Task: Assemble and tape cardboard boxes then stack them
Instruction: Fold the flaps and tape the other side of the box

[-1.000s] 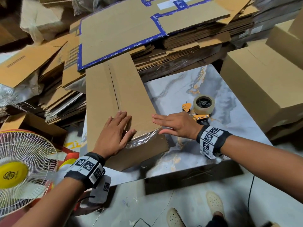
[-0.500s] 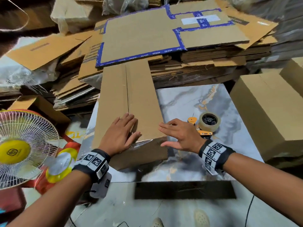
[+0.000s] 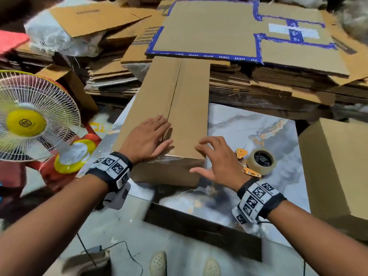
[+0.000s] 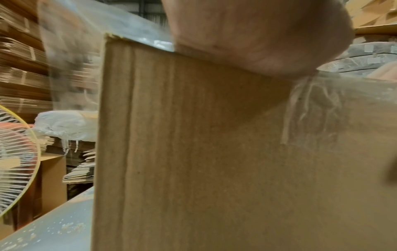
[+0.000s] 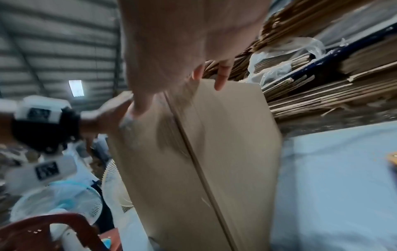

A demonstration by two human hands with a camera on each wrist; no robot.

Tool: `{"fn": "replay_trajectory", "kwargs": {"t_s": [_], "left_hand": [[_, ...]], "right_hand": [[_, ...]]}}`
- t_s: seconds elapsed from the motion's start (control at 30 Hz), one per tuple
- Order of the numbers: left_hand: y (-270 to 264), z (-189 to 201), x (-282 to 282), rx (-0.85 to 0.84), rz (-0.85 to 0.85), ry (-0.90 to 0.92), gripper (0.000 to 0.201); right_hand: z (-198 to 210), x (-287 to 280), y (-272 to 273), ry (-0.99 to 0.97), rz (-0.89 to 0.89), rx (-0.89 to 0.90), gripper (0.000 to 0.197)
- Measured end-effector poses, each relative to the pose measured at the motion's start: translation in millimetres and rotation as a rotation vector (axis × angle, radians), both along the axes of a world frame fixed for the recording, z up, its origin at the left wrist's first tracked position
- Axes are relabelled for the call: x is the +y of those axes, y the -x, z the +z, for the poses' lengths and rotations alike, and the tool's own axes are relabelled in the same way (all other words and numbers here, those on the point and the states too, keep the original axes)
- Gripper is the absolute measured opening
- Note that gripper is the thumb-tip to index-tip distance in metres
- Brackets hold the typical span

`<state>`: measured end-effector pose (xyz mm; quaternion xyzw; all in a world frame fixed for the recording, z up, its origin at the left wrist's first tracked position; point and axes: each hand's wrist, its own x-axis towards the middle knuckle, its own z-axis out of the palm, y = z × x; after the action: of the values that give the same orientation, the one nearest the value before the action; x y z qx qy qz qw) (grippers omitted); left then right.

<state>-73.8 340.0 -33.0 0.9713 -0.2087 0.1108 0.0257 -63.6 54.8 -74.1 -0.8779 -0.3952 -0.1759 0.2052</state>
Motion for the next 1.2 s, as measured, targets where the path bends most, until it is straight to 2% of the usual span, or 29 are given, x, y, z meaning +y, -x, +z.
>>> {"fn": "replay_trajectory", "kwargs": {"t_s": [0.13,0.37,0.53,0.73,0.9,1.03,1.2], "left_hand": [[1.0,-3.6,1.0,-0.040,0.035,-0.005,0.066],[3.9,-8.2,1.1,-0.073,0.084,-0.015,0.070],[6.6,-7.9,-0.1,-0.080,0.108,-0.017,0.068],[6.9,-7.6,-0.4,-0.077,0.121,-0.012,0.066],[7.9,-7.7,-0.9,-0.093,0.130,-0.005,0.062],[9.1,-7.5,-1.5,-0.120,0.122,0.035,0.059],[11.0,-6.5,-3.4,-0.077,0.146,0.117,0.060]], "right_hand": [[18.9,12.7,-10.2,0.038,-0.014,0.021,0.068],[-4.2,22.0,-19.4,0.077,0.055,-0.115,0.052],[15.3,16.7,-18.1,0.227,0.084,-0.120,0.070],[15.4,32.6,-14.5,0.246,-0.009,-0.181,0.058],[29.2,31.0,-16.1,0.386,0.000,-0.210,0.075],[28.8,40.7,-13.7,0.360,-0.066,-0.204,0.063],[25.8,38.5,-12.1,0.441,-0.023,-0.189,0.070]]}}
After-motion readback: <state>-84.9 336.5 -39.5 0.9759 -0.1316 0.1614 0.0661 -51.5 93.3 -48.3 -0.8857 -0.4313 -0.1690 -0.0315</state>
